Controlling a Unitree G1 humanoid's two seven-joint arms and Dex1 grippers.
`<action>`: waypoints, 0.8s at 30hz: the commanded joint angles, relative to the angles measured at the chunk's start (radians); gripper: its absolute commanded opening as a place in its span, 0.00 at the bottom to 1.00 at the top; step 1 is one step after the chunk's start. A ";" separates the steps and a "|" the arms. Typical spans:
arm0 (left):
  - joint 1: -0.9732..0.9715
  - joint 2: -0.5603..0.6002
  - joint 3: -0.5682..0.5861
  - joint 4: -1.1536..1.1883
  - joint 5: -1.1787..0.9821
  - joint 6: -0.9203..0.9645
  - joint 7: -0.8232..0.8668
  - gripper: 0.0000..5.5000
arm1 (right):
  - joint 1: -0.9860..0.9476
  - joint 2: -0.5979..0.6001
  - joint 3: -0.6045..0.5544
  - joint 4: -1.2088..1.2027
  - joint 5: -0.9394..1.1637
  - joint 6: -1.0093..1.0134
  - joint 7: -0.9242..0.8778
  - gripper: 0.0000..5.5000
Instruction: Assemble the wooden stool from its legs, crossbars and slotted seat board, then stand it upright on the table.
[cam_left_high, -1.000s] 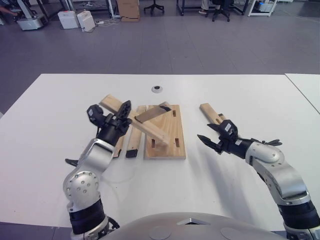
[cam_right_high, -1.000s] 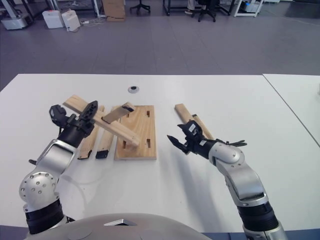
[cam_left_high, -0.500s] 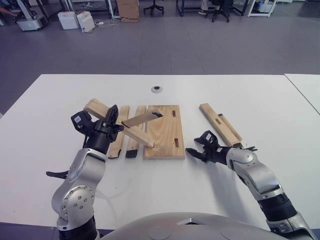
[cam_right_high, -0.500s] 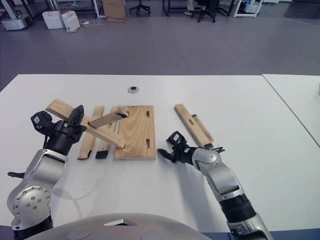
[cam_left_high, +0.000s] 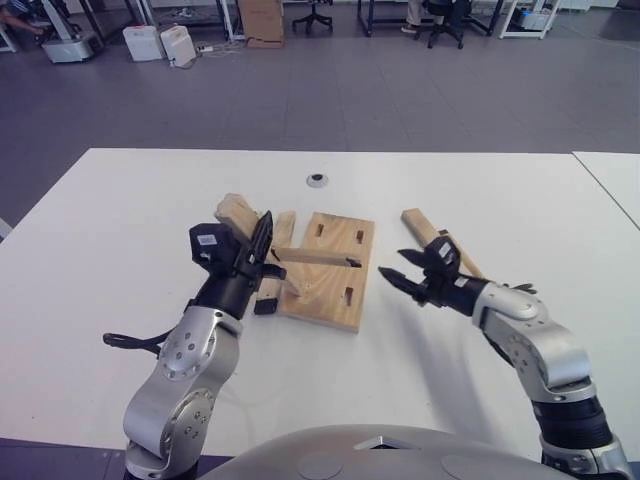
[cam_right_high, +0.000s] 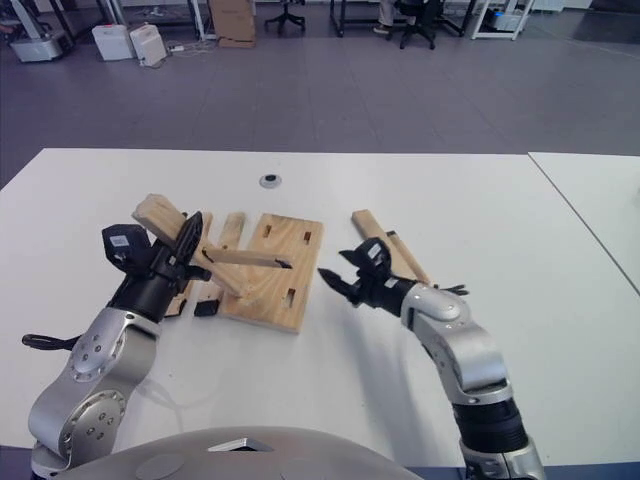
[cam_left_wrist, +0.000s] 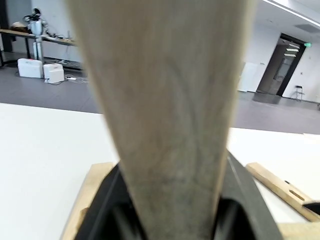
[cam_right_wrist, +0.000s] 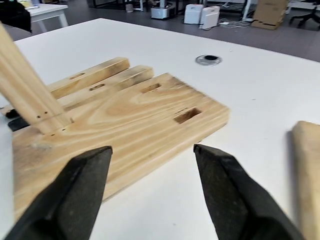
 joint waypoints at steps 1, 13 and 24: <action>-0.051 0.036 -0.112 0.123 0.116 0.099 -0.012 0.18 | -0.009 -0.020 -0.067 -0.013 0.017 0.015 -0.032 0.56; -0.279 -0.153 0.045 0.038 -0.163 0.065 -0.093 0.41 | -0.071 -0.017 -0.178 0.035 0.024 -0.020 -0.116 0.56; -0.581 -0.026 0.290 0.071 -0.548 0.113 -0.015 0.72 | -0.103 -0.050 -0.240 0.152 -0.003 -0.082 -0.125 0.56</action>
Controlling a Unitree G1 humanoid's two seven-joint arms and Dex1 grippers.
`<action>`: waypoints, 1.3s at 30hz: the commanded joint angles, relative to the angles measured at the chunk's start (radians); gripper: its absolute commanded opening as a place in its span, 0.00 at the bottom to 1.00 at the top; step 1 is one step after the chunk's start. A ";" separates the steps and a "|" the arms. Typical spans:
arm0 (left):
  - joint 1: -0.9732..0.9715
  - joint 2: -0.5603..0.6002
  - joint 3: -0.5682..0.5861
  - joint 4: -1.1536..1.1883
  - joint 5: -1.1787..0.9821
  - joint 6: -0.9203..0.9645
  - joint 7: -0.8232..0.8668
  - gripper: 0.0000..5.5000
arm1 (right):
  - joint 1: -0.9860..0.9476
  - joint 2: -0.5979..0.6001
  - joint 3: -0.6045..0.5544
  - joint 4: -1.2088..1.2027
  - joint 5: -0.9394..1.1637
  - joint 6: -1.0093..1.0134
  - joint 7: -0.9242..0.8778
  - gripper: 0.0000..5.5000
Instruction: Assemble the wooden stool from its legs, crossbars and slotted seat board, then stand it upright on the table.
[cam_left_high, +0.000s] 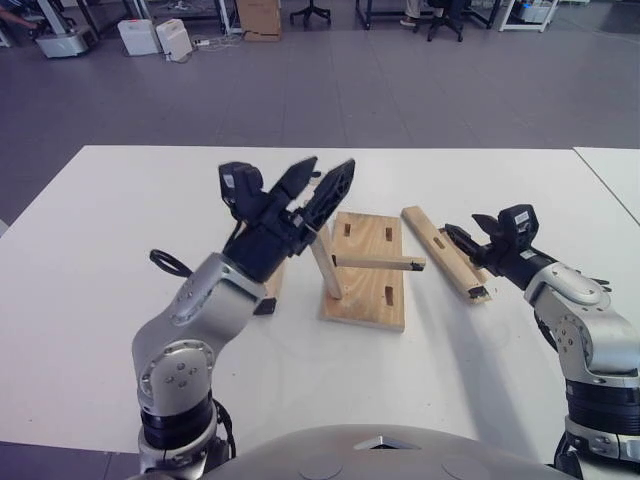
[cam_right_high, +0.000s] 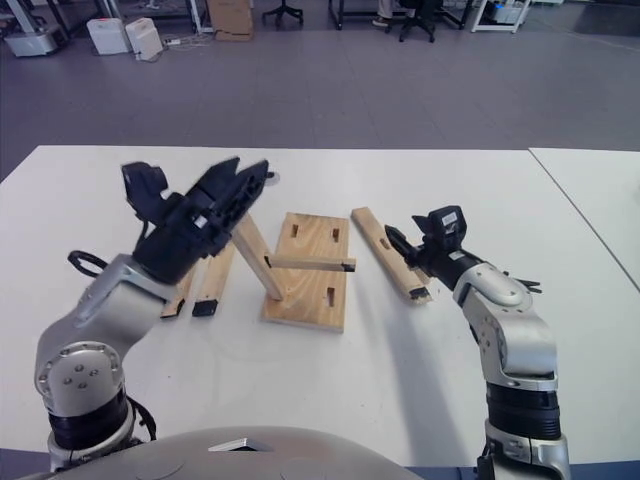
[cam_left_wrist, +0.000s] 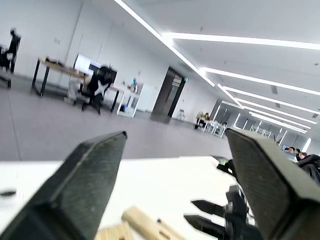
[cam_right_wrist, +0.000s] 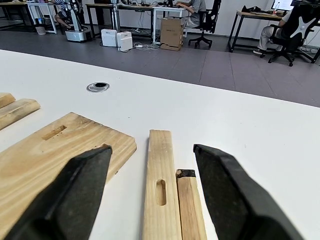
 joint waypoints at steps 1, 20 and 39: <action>-0.162 0.088 0.104 0.133 0.119 -0.046 0.082 0.72 | -0.053 -0.016 -0.037 0.061 -0.013 -0.048 -0.020 0.56; 0.235 0.244 -0.208 0.516 0.621 0.143 -0.088 0.49 | -0.066 0.029 0.042 0.153 -0.051 -0.110 -0.042 0.56; -0.289 0.209 -0.171 0.577 0.654 -0.401 -0.586 0.38 | -0.811 0.295 -0.169 0.301 0.813 0.239 -0.244 0.56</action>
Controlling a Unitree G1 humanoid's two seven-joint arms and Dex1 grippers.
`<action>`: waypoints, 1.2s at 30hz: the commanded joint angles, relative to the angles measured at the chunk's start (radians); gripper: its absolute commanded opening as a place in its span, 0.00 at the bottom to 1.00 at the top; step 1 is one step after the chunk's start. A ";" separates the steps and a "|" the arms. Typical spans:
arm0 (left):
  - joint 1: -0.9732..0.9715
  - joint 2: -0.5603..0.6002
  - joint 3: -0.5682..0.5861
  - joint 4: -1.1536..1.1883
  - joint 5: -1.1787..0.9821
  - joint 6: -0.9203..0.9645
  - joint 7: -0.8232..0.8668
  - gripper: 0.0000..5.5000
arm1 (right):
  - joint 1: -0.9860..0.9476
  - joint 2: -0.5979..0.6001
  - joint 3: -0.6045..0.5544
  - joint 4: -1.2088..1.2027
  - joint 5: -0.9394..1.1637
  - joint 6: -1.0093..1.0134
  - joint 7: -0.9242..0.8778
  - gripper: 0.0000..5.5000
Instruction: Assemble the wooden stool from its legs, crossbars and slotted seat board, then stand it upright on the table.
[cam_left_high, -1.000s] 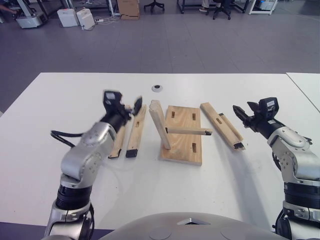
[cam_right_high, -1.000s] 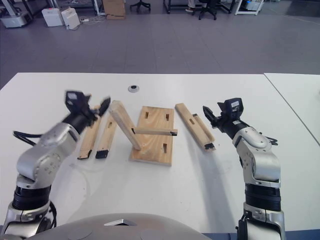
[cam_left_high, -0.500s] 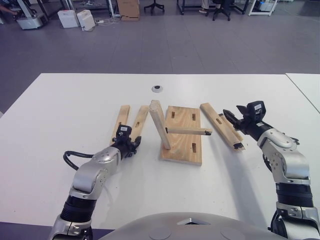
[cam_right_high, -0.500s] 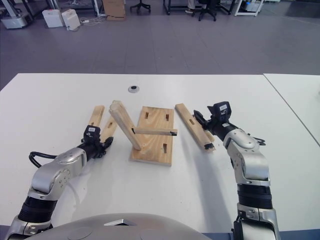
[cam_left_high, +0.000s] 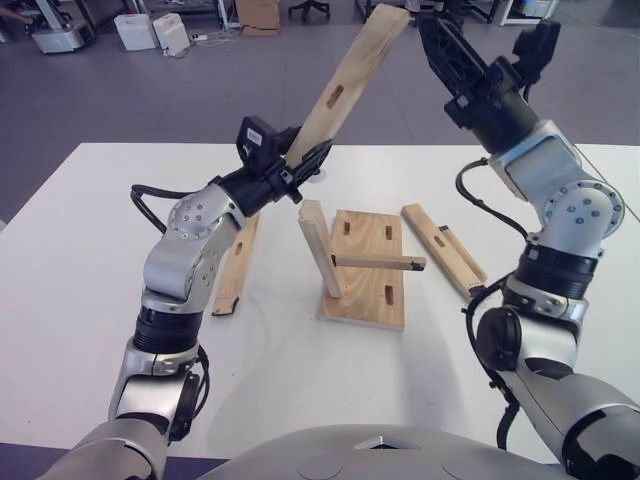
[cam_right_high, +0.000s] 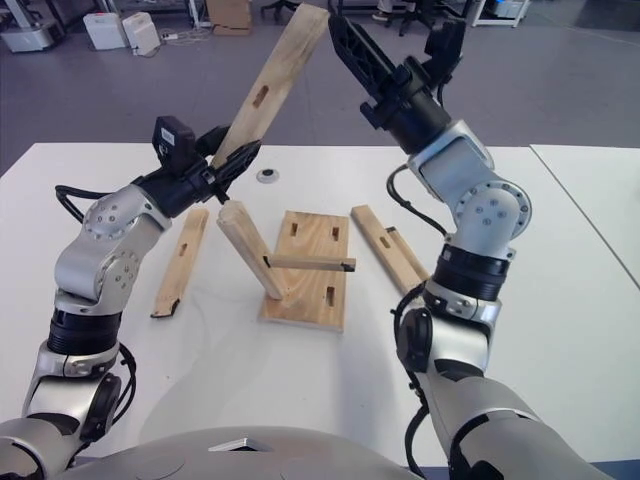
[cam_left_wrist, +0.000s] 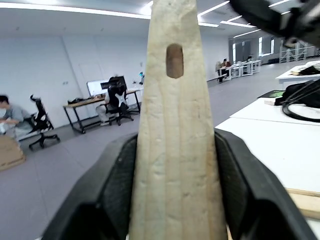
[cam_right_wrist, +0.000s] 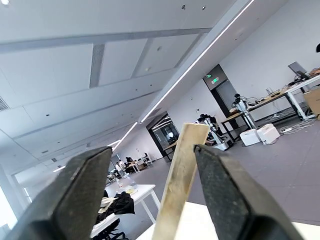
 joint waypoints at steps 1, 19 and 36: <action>-0.019 -0.018 -0.041 -0.006 0.036 -0.049 -0.034 0.38 | -0.048 0.016 0.023 0.042 0.015 0.011 -0.061 0.56; -0.044 -0.004 -0.065 0.068 0.160 -0.172 -0.108 0.38 | -0.005 -0.005 0.026 0.009 0.075 0.011 -0.120 0.22; 0.195 0.002 0.186 -0.184 -0.080 0.042 0.022 0.81 | 0.965 -0.073 -0.192 -0.629 0.384 -0.070 -0.562 0.18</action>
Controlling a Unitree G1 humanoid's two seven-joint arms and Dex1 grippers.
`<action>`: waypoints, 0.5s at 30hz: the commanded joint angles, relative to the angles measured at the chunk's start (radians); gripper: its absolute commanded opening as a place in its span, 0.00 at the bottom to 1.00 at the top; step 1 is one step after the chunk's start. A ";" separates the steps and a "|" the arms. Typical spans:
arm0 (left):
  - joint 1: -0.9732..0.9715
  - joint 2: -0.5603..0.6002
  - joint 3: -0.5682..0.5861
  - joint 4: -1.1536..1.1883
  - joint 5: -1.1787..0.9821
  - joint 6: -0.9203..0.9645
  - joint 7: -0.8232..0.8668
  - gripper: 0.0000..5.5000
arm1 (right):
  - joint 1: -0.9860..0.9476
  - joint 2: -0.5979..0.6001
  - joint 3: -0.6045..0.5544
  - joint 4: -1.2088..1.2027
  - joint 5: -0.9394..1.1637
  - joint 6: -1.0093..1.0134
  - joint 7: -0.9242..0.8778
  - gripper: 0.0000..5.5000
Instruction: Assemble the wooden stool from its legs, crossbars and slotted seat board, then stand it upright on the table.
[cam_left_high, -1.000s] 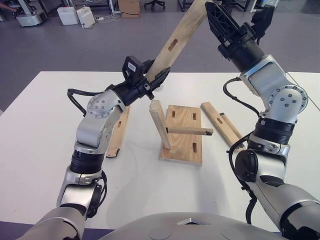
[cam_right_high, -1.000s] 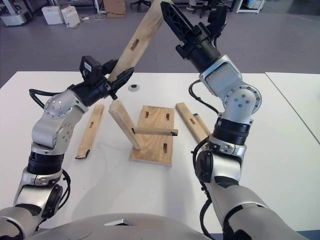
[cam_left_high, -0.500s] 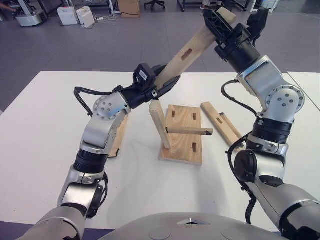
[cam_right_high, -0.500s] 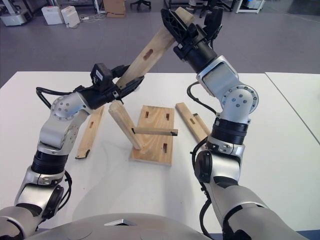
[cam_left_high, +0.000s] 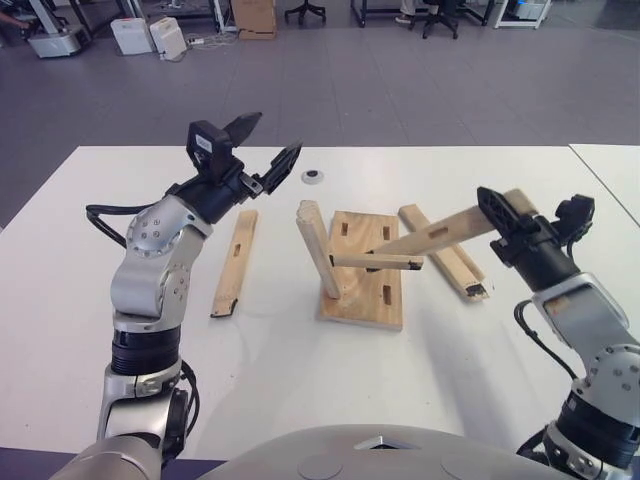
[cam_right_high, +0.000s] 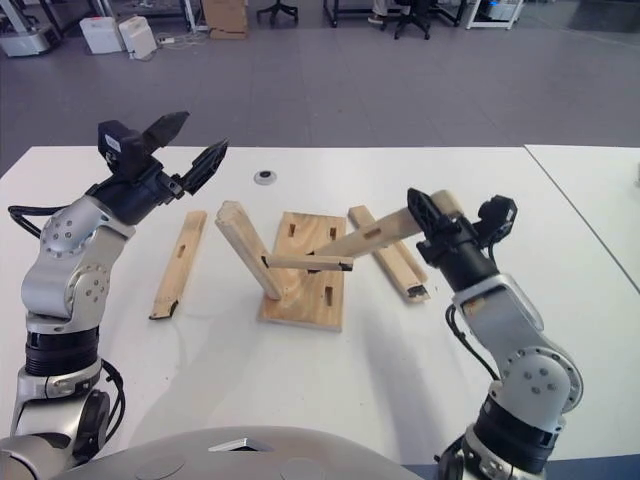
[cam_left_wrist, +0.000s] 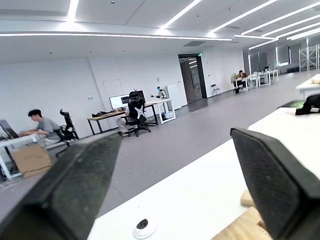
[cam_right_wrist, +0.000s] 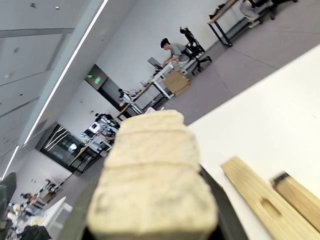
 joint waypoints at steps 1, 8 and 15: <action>0.041 -0.012 -0.015 -0.065 -0.018 0.049 0.037 0.81 | 0.113 -0.069 -0.037 -0.053 0.142 -0.053 -0.094 0.18; 0.066 -0.036 -0.059 -0.101 -0.001 0.054 0.076 0.81 | 0.234 -0.153 0.029 -0.016 0.095 -0.103 -0.092 0.18; 0.052 -0.052 -0.096 -0.102 0.007 0.041 0.079 0.81 | 0.227 -0.250 0.091 -0.032 0.048 -0.134 -0.111 0.18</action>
